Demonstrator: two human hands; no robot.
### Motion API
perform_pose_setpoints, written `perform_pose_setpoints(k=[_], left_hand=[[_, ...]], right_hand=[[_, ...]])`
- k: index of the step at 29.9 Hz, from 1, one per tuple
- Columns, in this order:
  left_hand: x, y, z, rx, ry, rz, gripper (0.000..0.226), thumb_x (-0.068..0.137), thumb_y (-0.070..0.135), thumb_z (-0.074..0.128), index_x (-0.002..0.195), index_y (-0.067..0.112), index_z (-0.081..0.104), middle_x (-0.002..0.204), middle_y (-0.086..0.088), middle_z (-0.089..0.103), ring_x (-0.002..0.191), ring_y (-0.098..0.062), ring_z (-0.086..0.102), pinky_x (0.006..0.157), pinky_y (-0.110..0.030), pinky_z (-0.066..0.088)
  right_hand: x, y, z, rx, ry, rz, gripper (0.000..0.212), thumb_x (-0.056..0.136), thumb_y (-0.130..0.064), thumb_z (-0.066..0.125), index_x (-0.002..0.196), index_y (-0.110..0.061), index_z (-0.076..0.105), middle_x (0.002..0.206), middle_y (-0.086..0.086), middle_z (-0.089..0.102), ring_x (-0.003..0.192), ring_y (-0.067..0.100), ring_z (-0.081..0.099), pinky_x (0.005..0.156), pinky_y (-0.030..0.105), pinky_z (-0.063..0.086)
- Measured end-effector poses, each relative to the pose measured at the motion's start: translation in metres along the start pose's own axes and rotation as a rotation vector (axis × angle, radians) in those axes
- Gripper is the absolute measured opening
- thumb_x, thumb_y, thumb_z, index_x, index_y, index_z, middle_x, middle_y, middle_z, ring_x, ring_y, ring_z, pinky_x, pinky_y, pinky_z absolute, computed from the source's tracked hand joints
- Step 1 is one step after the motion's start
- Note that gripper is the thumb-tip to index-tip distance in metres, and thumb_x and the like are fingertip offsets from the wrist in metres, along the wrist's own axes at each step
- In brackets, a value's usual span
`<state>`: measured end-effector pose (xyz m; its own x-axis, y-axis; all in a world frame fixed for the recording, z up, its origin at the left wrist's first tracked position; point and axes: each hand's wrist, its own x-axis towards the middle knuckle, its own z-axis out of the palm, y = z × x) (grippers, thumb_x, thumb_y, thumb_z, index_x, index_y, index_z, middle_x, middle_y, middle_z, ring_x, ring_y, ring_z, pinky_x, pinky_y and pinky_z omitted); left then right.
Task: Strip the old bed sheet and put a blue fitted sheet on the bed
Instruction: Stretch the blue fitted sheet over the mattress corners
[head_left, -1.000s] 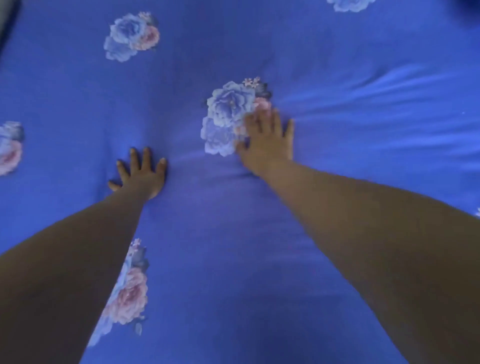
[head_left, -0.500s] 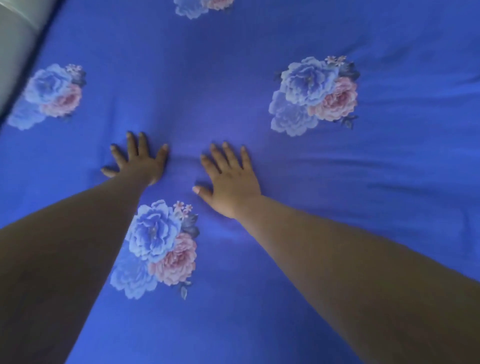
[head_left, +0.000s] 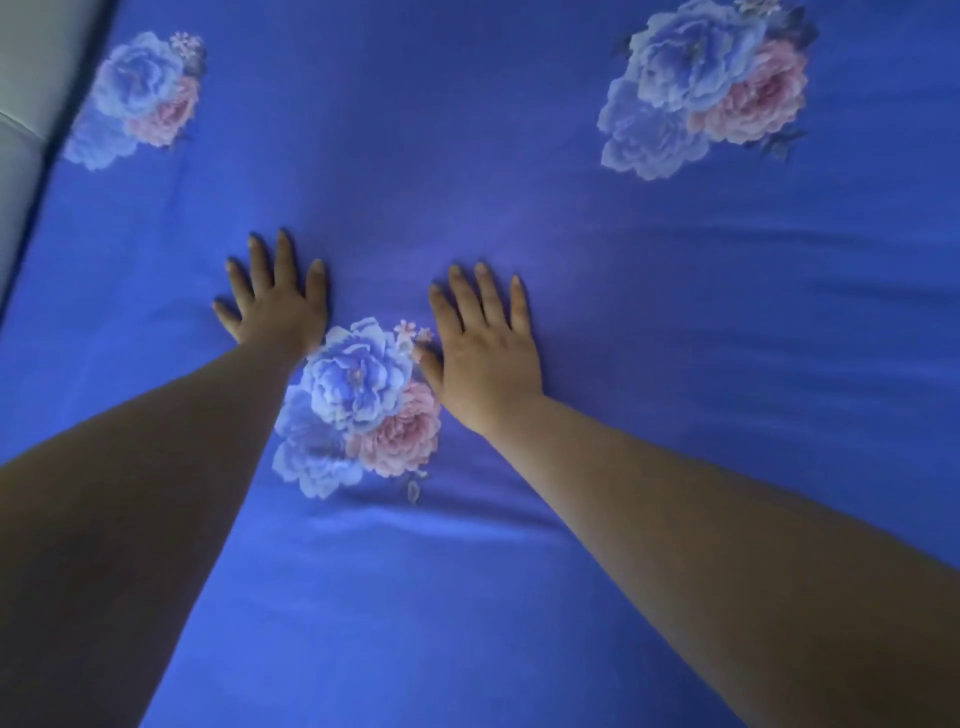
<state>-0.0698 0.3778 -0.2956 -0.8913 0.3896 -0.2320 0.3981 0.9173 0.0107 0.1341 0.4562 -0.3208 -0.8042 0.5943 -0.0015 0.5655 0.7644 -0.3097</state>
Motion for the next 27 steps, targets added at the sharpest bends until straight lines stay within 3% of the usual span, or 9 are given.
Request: perform_pose_setpoints(k=[4, 9, 11, 13, 15, 19, 22, 24, 27], left_hand=[[-0.033, -0.020, 0.006, 0.015, 0.012, 0.071, 0.057, 0.099, 0.048, 0.022, 0.151, 0.036, 0.001, 0.160, 0.005, -0.007, 0.147, -0.022, -0.005, 0.118, -0.048, 0.000], [-0.089, -0.062, 0.017, 0.063, 0.012, 0.176, 0.057, 0.100, 0.044, 0.025, 0.152, 0.030, 0.005, 0.161, 0.002, -0.001, 0.148, -0.021, 0.000, 0.118, -0.045, 0.003], [-0.110, -0.074, 0.021, 0.089, 0.009, 0.186, 0.058, 0.100, 0.041, 0.027, 0.152, 0.027, 0.007, 0.161, 0.001, 0.000, 0.148, -0.022, 0.001, 0.118, -0.046, 0.004], [-0.129, -0.081, 0.024, 0.075, -0.025, 0.182, 0.057, 0.100, 0.042, 0.026, 0.152, 0.028, 0.007, 0.161, 0.003, 0.000, 0.148, -0.022, -0.001, 0.118, -0.047, 0.002], [-0.150, -0.083, 0.025, 0.042, -0.060, 0.178, 0.055, 0.100, 0.043, 0.023, 0.152, 0.031, 0.008, 0.160, 0.006, 0.000, 0.148, -0.022, -0.002, 0.118, -0.048, 0.001], [-0.209, -0.083, 0.029, 0.077, -0.021, 0.505, 0.055, 0.097, 0.044, 0.021, 0.150, 0.031, 0.019, 0.159, 0.000, 0.017, 0.146, -0.026, 0.014, 0.115, -0.053, 0.013], [-0.255, -0.093, 0.047, 0.183, -0.042, 0.778, 0.055, 0.095, 0.045, 0.025, 0.148, 0.031, 0.023, 0.155, -0.002, 0.029, 0.142, -0.028, 0.027, 0.110, -0.056, 0.022], [-0.286, -0.114, 0.058, 0.169, -0.045, 0.607, 0.056, 0.096, 0.045, 0.025, 0.149, 0.029, 0.022, 0.156, -0.001, 0.025, 0.142, -0.028, 0.027, 0.110, -0.056, 0.022], [-0.341, -0.170, 0.069, 0.122, -0.079, 0.133, 0.058, 0.098, 0.048, 0.024, 0.152, 0.028, 0.012, 0.160, 0.004, 0.008, 0.147, -0.026, 0.011, 0.111, -0.059, 0.014]], right_hand=[[-0.050, -0.036, 0.012, 0.014, -0.127, -0.277, 0.072, 0.091, -0.059, 0.037, 0.150, -0.020, 0.024, 0.159, 0.004, 0.016, 0.147, 0.028, 0.005, 0.116, 0.054, -0.005], [-0.104, -0.062, 0.015, 0.005, -0.263, -0.600, 0.073, 0.090, -0.062, 0.038, 0.149, -0.020, 0.028, 0.158, 0.000, 0.021, 0.146, 0.028, 0.011, 0.117, 0.054, -0.002], [-0.109, -0.055, 0.004, 0.075, -0.216, -0.641, 0.059, 0.093, -0.054, 0.037, 0.142, -0.022, 0.043, 0.151, -0.001, 0.037, 0.142, 0.024, 0.029, 0.116, 0.050, 0.008], [-0.104, -0.038, -0.011, 0.110, -0.003, -0.398, 0.049, 0.092, -0.043, 0.037, 0.133, -0.023, 0.054, 0.142, 0.000, 0.049, 0.134, 0.024, 0.043, 0.114, 0.050, 0.016], [-0.101, -0.008, -0.027, 0.077, 0.123, -0.066, 0.046, 0.093, -0.038, 0.042, 0.135, -0.023, 0.051, 0.146, 0.000, 0.045, 0.137, 0.026, 0.038, 0.113, 0.055, 0.011], [-0.123, 0.057, -0.052, -0.003, -0.013, 0.350, 0.057, 0.098, -0.048, 0.032, 0.149, -0.025, 0.025, 0.159, -0.001, 0.015, 0.147, 0.028, 0.005, 0.113, 0.061, -0.004], [-0.158, 0.052, -0.043, -0.092, -0.114, 0.291, 0.064, 0.095, -0.058, 0.023, 0.151, -0.028, 0.017, 0.160, -0.002, 0.008, 0.147, 0.031, -0.001, 0.114, 0.061, -0.004], [-0.195, 0.013, -0.024, -0.092, -0.096, 0.065, 0.067, 0.090, -0.061, 0.029, 0.148, -0.027, 0.029, 0.157, 0.001, 0.022, 0.145, 0.035, 0.011, 0.112, 0.062, 0.003], [-0.286, -0.057, 0.001, 0.014, -0.141, -0.328, 0.063, 0.085, -0.057, 0.044, 0.140, -0.027, 0.046, 0.151, 0.001, 0.037, 0.143, 0.033, 0.024, 0.112, 0.063, 0.013]])
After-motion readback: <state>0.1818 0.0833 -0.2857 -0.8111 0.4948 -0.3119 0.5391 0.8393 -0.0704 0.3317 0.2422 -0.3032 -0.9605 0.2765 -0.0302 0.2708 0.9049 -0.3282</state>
